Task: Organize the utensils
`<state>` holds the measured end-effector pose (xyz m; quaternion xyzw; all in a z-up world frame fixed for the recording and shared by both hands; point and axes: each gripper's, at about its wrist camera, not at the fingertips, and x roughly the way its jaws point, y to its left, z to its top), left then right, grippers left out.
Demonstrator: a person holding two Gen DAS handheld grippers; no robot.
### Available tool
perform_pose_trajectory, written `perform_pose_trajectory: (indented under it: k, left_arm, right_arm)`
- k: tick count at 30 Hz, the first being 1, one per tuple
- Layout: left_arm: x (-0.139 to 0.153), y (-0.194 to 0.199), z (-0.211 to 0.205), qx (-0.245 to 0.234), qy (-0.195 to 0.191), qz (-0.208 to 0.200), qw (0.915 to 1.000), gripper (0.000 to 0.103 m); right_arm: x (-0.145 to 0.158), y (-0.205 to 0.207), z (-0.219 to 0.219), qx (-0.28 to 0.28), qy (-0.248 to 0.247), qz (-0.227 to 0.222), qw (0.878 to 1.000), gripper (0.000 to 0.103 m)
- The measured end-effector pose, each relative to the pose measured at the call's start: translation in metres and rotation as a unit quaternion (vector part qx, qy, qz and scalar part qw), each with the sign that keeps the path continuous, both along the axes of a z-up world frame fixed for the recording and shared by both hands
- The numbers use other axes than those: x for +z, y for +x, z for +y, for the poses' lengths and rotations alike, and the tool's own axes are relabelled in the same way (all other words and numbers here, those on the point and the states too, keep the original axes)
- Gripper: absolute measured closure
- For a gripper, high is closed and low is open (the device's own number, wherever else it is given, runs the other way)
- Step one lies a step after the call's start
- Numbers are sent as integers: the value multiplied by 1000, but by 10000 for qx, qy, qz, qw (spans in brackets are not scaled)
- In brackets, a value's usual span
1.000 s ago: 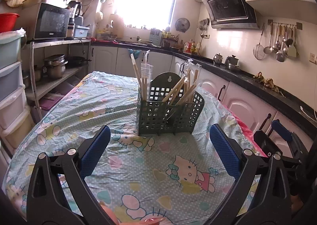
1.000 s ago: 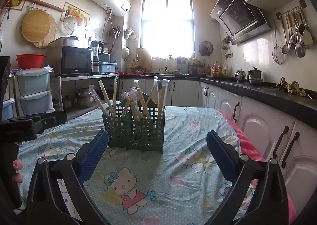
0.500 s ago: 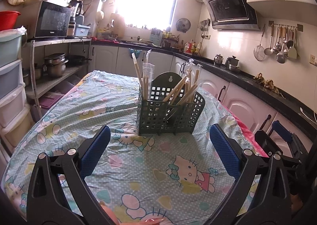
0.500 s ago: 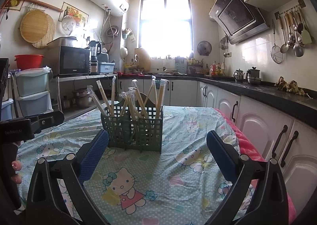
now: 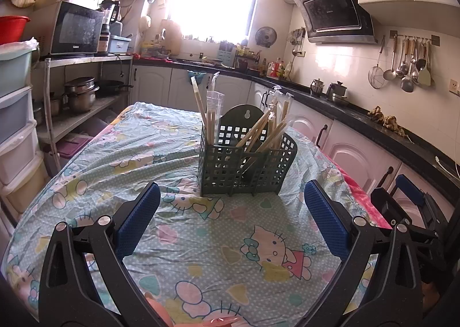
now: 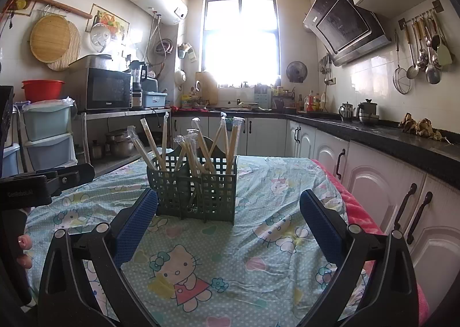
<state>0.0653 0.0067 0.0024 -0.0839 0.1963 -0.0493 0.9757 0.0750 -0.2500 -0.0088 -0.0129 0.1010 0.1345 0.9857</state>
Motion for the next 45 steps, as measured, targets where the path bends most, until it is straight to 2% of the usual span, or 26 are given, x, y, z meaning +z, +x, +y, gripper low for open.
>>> perform_pose_trajectory:
  k: [38, 42, 45]
  left_arm:
    - [-4, 0, 1, -4, -40, 38, 10000, 11]
    - [-5, 2, 3, 135, 34, 36, 9999, 11]
    - [-7, 11, 8, 538, 160, 253, 9981, 11]
  right_arm:
    - [1, -1, 1, -12, -3, -9, 10000, 6]
    - [3, 1, 1, -69, -24, 5, 10000, 6]
    - [3, 5, -3, -143, 9, 81, 9999, 6]
